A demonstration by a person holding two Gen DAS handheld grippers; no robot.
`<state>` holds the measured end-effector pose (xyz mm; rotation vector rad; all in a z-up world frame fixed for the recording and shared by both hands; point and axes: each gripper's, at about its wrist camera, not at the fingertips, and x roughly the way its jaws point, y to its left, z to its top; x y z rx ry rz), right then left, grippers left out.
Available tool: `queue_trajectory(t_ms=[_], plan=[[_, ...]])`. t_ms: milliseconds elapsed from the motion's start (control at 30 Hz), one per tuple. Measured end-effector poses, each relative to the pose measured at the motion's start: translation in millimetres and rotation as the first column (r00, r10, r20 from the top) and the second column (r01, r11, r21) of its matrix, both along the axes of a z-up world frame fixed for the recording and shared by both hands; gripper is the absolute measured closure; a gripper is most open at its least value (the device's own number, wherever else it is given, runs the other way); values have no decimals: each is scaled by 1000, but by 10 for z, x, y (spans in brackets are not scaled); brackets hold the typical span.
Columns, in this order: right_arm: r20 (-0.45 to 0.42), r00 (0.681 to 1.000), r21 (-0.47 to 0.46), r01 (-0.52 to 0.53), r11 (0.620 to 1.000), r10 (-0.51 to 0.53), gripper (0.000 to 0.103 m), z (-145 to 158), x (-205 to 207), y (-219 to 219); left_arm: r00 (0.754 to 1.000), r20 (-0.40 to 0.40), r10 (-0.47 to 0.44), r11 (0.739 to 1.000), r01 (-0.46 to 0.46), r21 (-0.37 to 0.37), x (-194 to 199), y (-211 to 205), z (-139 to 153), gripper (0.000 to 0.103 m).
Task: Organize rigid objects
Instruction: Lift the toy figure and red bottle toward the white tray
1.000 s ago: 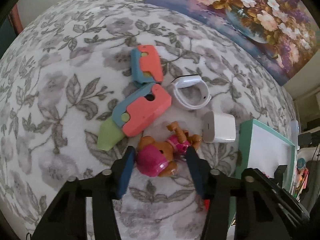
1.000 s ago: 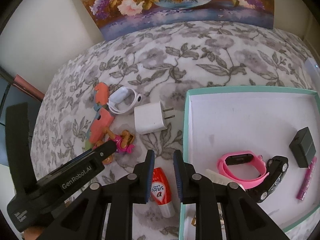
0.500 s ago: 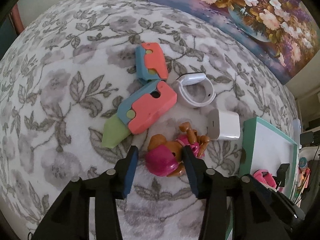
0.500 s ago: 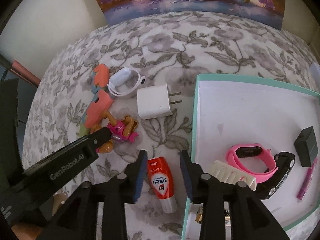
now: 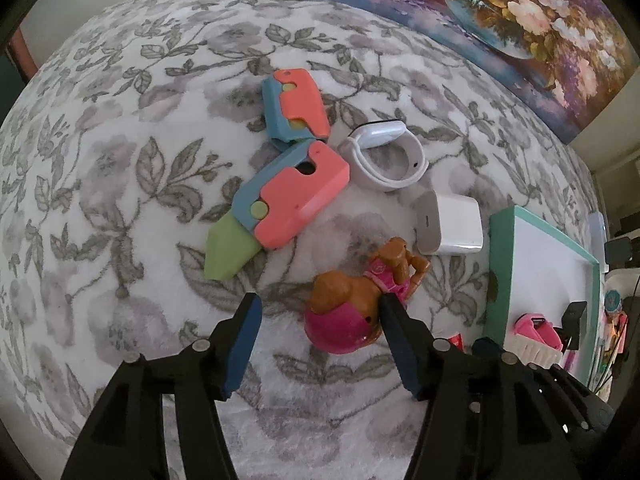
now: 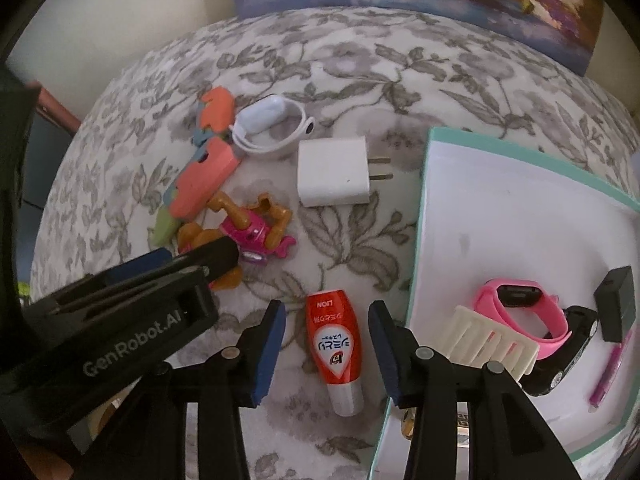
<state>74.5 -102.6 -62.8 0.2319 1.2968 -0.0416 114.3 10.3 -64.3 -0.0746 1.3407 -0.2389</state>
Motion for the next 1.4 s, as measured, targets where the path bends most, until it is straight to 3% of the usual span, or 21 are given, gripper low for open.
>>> queue_trajectory(t_ms=[433, 600, 667, 733, 900, 1200, 1400], plan=[[-44, 998, -56, -57, 997, 55, 60, -235, -4, 168, 998, -52, -43, 998, 41, -46, -22, -120, -117, 40], [-31, 999, -66, -34, 997, 32, 70, -273, -98, 166, 996, -62, -63, 997, 60, -46, -47, -192, -160, 41], [-20, 1000, -45, -23, 999, 22, 71, -263, -133, 131, 996, -54, -73, 997, 71, -30, -53, -231, -159, 44], [-18, 1000, -36, -18, 999, 17, 72, -266, -157, 122, 995, -54, -86, 995, 83, -50, -60, -276, -151, 62], [-16, 1000, -24, -9, 1000, 9, 72, -266, -214, 96, 995, -54, -81, 995, 78, -63, -72, -271, -125, 62], [27, 1000, -34, 15, 999, -14, 72, 24, -257, 1, 997, 66, -36, 996, 42, -82, -122, -81, 305, 62], [78, 994, -13, 74, 997, -72, 72, 296, -285, -186, 985, 172, 4, 996, 12, -92, -140, 19, 661, 62]])
